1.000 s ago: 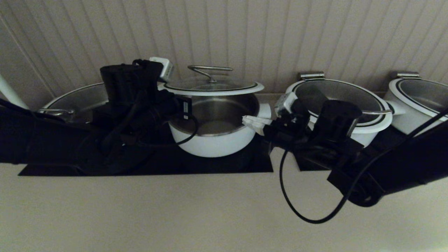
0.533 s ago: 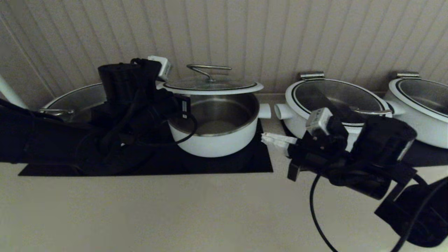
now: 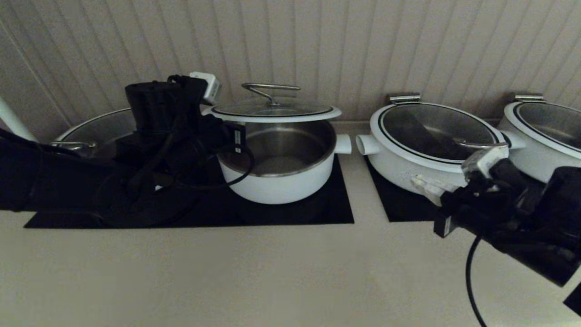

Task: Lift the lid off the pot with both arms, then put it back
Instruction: Open the pot lid completely

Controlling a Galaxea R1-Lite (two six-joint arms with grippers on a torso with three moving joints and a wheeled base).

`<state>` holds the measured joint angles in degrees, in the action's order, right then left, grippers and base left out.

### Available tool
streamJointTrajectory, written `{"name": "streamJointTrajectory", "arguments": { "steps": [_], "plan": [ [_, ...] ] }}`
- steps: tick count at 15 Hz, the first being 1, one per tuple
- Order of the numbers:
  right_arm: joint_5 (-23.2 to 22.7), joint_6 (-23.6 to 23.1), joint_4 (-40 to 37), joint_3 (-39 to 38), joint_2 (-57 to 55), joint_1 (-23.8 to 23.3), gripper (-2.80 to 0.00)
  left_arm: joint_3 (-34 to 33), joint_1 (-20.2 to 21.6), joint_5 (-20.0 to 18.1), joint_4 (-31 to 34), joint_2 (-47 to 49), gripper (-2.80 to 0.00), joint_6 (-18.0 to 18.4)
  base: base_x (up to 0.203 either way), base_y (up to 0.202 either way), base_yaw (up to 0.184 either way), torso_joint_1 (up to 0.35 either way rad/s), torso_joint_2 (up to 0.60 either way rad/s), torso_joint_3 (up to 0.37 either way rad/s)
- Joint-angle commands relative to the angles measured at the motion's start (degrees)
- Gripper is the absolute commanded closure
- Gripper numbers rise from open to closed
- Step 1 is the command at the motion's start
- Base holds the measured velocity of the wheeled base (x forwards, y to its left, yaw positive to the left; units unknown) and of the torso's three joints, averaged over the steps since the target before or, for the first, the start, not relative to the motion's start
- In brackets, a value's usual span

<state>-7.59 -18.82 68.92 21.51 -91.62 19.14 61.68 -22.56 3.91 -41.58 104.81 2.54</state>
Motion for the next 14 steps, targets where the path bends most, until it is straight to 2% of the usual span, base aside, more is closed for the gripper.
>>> {"name": "streamJointTrajectory", "arguments": {
  "steps": [1,3,5,9,11,13,14],
  "plan": [
    [0.23,-0.13,-1.74,-3.5,4.54,-5.9,0.0,0.01,-0.02,0.04,-0.25,-0.05,0.0,0.01,0.0,0.0,0.0,0.0,0.0,0.0],
    [0.22,0.49,-2.68,-6.92,6.51,-12.32,0.0,0.01,-0.02,0.04,-0.25,-0.05,0.0,0.01,0.0,0.0,0.0,0.0,0.0,0.0],
    [0.13,3.14,-2.58,-12.11,8.03,-17.11,0.0,0.01,-0.02,0.04,-0.25,-0.31,0.0,-0.07,0.0,0.0,0.0,0.0,0.0,0.0],
    [0.12,8.67,0.32,-20.71,12.76,-20.19,0.0,-0.07,-0.02,0.13,-0.25,-0.49,0.0,0.01,0.0,0.0,0.0,0.0,0.0,0.0],
    [0.41,9.74,1.05,-21.51,15.7,-22.19,0.0,-0.07,-0.02,0.04,-0.17,-0.49,0.0,0.01,0.0,0.0,0.0,0.0,0.0,0.0],
    [0.54,9.88,1.27,-21.51,17.05,-26.72,0.0,-0.07,-0.02,0.04,-0.17,-0.4,0.0,0.01,0.0,0.0,0.0,0.0,0.0,0.0],
    [0.52,9.86,1.11,-21.51,18.47,-27.13,0.0,-0.07,-0.02,0.04,-0.17,-0.4,0.0,0.01,0.0,0.0,0.0,0.0,0.0,0.0]
  ]
}}
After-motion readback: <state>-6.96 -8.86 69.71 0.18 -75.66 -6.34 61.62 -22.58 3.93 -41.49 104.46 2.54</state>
